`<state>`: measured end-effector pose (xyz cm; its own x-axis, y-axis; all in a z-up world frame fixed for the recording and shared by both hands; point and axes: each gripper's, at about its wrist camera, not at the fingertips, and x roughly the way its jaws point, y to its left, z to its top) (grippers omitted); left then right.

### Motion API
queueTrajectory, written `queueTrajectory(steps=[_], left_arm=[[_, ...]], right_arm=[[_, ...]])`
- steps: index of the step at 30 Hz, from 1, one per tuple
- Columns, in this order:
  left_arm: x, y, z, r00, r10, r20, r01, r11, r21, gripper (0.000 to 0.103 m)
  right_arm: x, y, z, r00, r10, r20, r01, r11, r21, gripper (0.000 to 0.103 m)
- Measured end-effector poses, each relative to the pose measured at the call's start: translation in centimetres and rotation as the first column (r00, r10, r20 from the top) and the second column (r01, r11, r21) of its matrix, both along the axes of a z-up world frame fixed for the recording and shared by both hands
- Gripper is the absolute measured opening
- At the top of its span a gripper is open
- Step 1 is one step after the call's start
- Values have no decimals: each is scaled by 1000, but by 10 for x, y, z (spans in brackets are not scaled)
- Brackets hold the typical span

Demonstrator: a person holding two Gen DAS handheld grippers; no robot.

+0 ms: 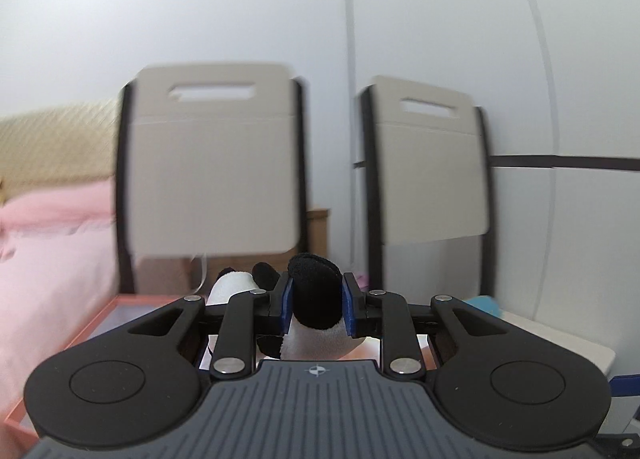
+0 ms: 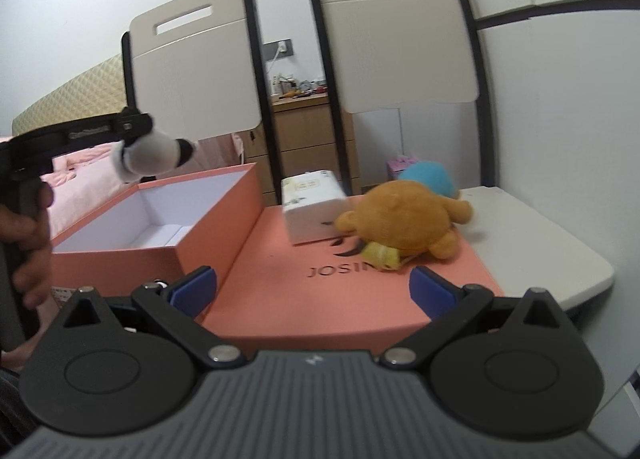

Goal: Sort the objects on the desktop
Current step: 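Lift the panda plush with the left gripper and carry it over the box, then open the left gripper to drop the panda plush into the box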

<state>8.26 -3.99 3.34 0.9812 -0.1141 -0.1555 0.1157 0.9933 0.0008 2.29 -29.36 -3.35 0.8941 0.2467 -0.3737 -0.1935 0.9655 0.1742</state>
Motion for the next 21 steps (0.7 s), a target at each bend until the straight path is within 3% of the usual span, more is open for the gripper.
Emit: queueTrajectory(steps=[6,14,20,21], left_arm=[[12,28,-16,990,133,-57,-132,991,12,28],[30,39,-41,971,165,-171,-170,985,-14,28],[25,46,-40,969,182,-166,-189,982,-25,33],[23,46,-38,970,178,-163,-184,982,-27,40]], right_arm=[[14,24,0,1000,20,2,-20,1000,9,103],[22,42,2,999,35,12,-35,998,47,103],[21,47,2,999,50,9,-50,998,40,103],[21,46,2,999,48,12,-49,998,39,103]])
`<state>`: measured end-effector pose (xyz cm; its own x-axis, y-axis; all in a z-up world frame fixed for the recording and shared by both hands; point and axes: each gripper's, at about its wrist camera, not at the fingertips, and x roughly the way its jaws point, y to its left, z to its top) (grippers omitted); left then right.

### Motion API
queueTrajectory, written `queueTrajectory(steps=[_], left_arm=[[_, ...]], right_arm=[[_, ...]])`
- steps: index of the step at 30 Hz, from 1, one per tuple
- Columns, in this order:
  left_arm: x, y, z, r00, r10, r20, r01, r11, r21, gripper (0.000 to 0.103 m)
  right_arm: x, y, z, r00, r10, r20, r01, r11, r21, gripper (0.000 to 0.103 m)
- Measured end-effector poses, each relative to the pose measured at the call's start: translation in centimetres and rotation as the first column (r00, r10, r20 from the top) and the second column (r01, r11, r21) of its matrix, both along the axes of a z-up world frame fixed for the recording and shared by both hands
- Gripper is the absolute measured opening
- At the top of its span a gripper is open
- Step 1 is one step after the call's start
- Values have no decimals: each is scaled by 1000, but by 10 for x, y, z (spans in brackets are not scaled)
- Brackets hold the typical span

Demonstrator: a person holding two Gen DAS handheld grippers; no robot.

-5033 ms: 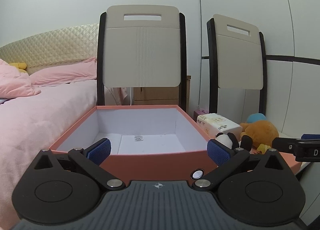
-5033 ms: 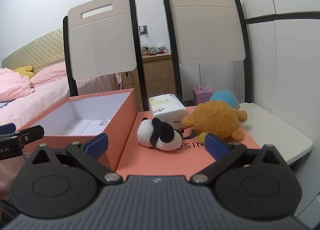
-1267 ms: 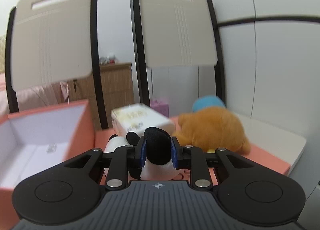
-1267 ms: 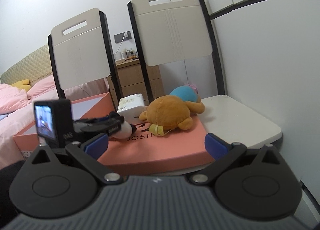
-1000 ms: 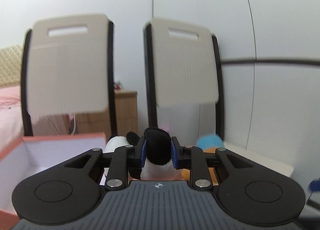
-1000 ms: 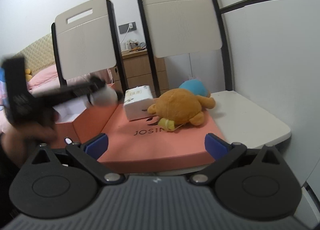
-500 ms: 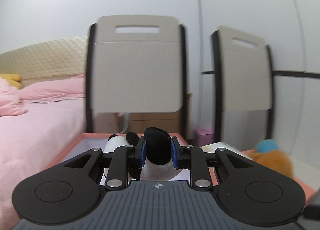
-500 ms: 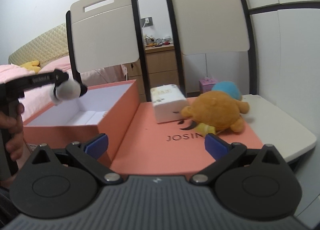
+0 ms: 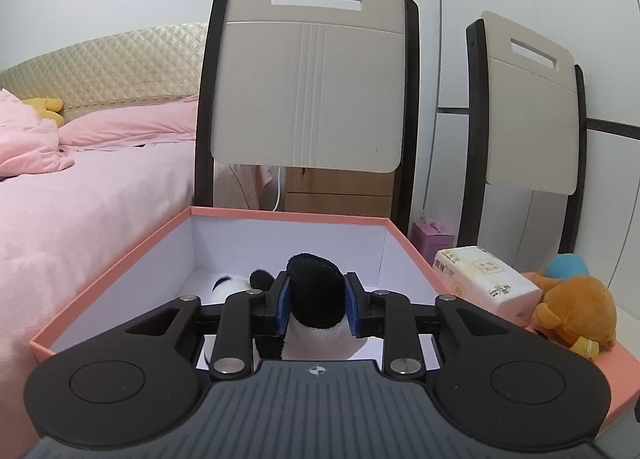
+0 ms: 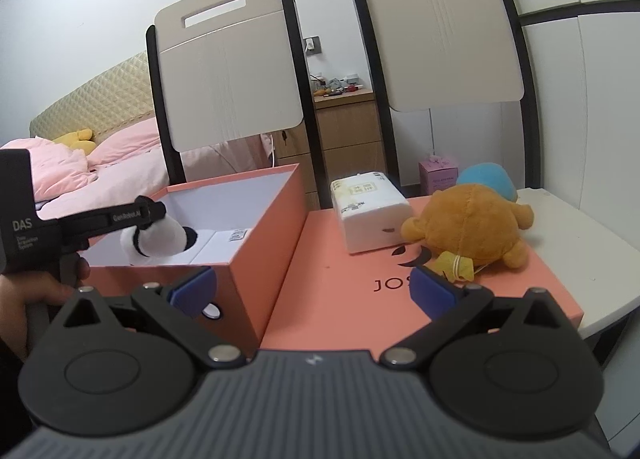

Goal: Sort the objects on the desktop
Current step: 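Open the left gripper to drop the panda plush into the box, then move the right gripper to the orange plush and close on it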

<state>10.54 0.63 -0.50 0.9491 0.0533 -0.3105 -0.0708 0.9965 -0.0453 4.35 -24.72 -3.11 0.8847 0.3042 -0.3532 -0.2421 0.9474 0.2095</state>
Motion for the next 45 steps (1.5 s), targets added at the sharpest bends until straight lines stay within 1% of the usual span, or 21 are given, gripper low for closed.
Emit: queueTrajectory(steps=[1,2,3,4,7,9,17,22,28,33,36,41,45], left_arm=[[-3,-1,2,1000,-7,7,7,1000,-1,52],[-6,-2,3,1000,-13,19,13,1000,2,58],[-9,-3,5,999,-18,32,18,1000,7,70],[-13,-4,6,999,-20,45,20,1000,9,77],[-24,-3,12,997,-27,68,27,1000,4,86],[-33,-1,16,996,-32,79,32,999,-1,91],[-79,4,28,992,-35,125,30,999,38,99],[-102,18,19,989,-39,141,38,999,11,103],[-108,32,12,989,-39,140,42,999,-19,103],[-108,35,12,993,-25,117,29,999,-33,103],[-109,32,11,993,-23,112,25,1000,-16,103],[-109,28,10,994,-44,105,44,999,-3,103],[-108,29,9,993,-50,103,51,999,-6,103]], right_arm=[[0,-1,0,1000,-3,2,3,1000,1,103],[-1,-2,0,1000,-7,3,7,1000,3,103],[-1,-3,1,1000,-11,5,11,1000,6,103],[-1,-4,1,1000,-15,7,15,1000,9,103],[-3,-5,1,1000,-21,14,21,1000,11,103],[-4,-6,2,999,-27,19,26,1000,14,103],[-6,-6,4,998,-41,49,39,998,42,103],[-5,-2,5,995,-57,82,52,997,56,103],[-7,11,4,990,-80,115,76,996,41,103],[-6,20,3,989,-89,114,86,996,37,103],[-7,23,3,990,-88,114,84,996,34,103],[-3,21,4,990,-103,98,101,995,28,103],[6,17,9,990,-111,83,112,994,-4,103]])
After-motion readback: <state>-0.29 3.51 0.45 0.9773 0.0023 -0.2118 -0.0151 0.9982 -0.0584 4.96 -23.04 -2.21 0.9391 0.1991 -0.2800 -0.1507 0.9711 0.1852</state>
